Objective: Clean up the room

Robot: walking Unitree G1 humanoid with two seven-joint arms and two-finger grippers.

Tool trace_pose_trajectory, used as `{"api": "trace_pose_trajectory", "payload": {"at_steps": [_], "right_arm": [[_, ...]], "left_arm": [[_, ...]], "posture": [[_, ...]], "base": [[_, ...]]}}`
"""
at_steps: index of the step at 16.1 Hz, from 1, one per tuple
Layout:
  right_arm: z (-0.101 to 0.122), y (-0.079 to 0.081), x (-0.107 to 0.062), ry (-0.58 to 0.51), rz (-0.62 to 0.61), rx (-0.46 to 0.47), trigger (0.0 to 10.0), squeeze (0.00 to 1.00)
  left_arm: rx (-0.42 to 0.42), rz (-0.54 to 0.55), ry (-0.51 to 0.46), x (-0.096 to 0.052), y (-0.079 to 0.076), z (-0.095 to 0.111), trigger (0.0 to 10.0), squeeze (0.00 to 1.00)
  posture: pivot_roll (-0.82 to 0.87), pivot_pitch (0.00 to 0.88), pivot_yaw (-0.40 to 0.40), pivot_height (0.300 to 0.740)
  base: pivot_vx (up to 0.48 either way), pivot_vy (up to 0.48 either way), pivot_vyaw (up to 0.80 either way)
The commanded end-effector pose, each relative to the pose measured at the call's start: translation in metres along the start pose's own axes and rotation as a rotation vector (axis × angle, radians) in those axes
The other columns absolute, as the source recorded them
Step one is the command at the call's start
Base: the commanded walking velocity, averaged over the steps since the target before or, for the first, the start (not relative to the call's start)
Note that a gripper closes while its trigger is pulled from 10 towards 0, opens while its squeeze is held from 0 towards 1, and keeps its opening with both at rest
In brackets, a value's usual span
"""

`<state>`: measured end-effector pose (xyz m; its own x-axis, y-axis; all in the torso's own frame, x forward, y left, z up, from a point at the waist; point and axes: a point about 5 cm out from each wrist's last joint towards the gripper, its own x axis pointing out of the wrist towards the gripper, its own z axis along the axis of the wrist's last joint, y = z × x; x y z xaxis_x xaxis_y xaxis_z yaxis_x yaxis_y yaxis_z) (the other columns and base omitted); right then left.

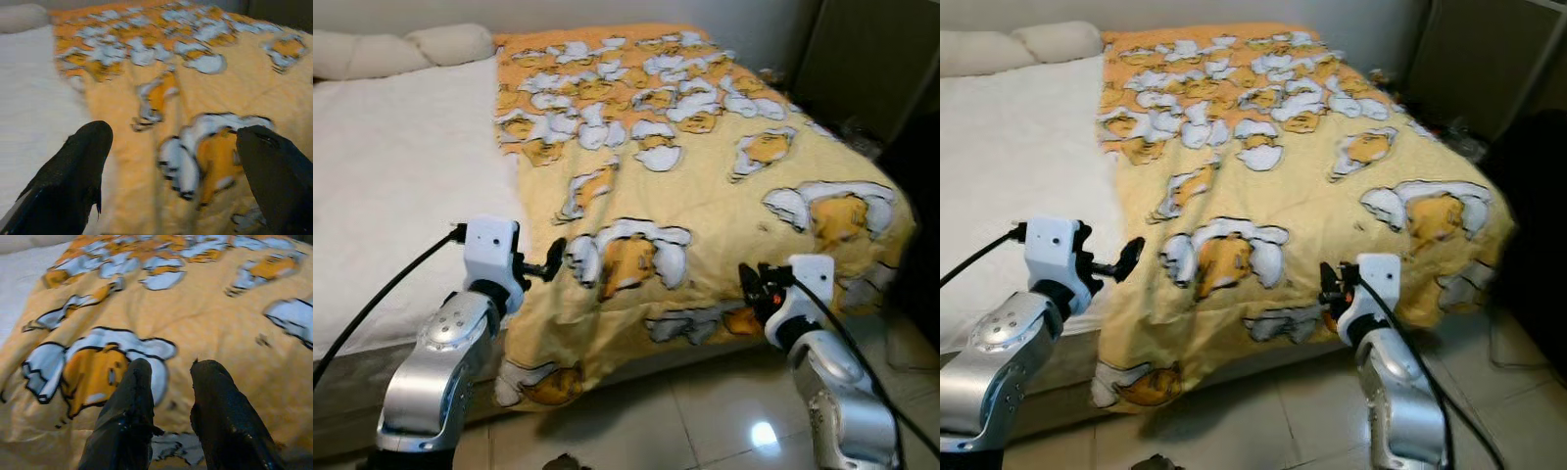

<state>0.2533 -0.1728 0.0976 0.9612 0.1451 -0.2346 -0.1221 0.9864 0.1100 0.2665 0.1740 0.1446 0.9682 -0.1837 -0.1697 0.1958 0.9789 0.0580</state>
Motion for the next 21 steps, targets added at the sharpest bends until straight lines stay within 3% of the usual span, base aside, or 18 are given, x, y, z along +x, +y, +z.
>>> {"api": "trace_pose_trajectory", "payload": {"at_steps": [1,3,4,10,12,14,21], "right_arm": [[0.002,0.014,0.007,0.014,0.064,-0.001,10.0,0.00],[0.001,0.016,0.011,0.018,0.081,-0.008,10.0,0.00],[0.001,0.015,0.012,0.017,0.066,0.035,10.0,0.00],[0.001,0.013,0.011,0.008,0.047,0.055,10.0,0.00],[0.000,0.012,0.008,0.005,0.038,0.066,10.0,0.00],[-0.001,0.013,0.006,0.003,0.044,0.063,10.0,0.00],[0.003,0.009,0.006,-0.005,0.051,-0.003,10.0,0.00]], "left_arm": [[0.018,0.044,0.010,-0.002,0.009,-0.003,10.0,0.00],[0.041,0.057,0.005,-0.001,0.011,-0.004,10.0,0.00],[0.040,0.059,-0.002,-0.001,0.011,-0.003,10.0,0.00],[0.083,0.049,-0.014,0.005,0.015,-0.001,10.0,0.00],[0.114,0.031,-0.016,0.007,0.014,0.001,10.0,0.00],[0.104,0.053,-0.011,0.008,0.014,-0.001,10.0,0.00],[0.040,0.023,-0.045,0.003,0.001,-0.008,10.0,0.00]], "posture": [[0.03,0.000,0.019,0.740],[0.04,0.000,0.010,0.740],[0.05,0.000,0.008,0.740],[0.04,0.000,0.023,0.740],[0.03,0.000,0.032,0.740],[0.02,0.000,0.034,0.740],[0.03,0.000,0.013,0.740]], "base": [[0.000,0.480,0.80],[0.000,0.480,0.80],[0.000,0.480,0.00],[0.000,0.442,0.00],[0.000,-0.206,0.00],[0.000,-0.480,0.00],[0.000,0.000,0.00]]}}
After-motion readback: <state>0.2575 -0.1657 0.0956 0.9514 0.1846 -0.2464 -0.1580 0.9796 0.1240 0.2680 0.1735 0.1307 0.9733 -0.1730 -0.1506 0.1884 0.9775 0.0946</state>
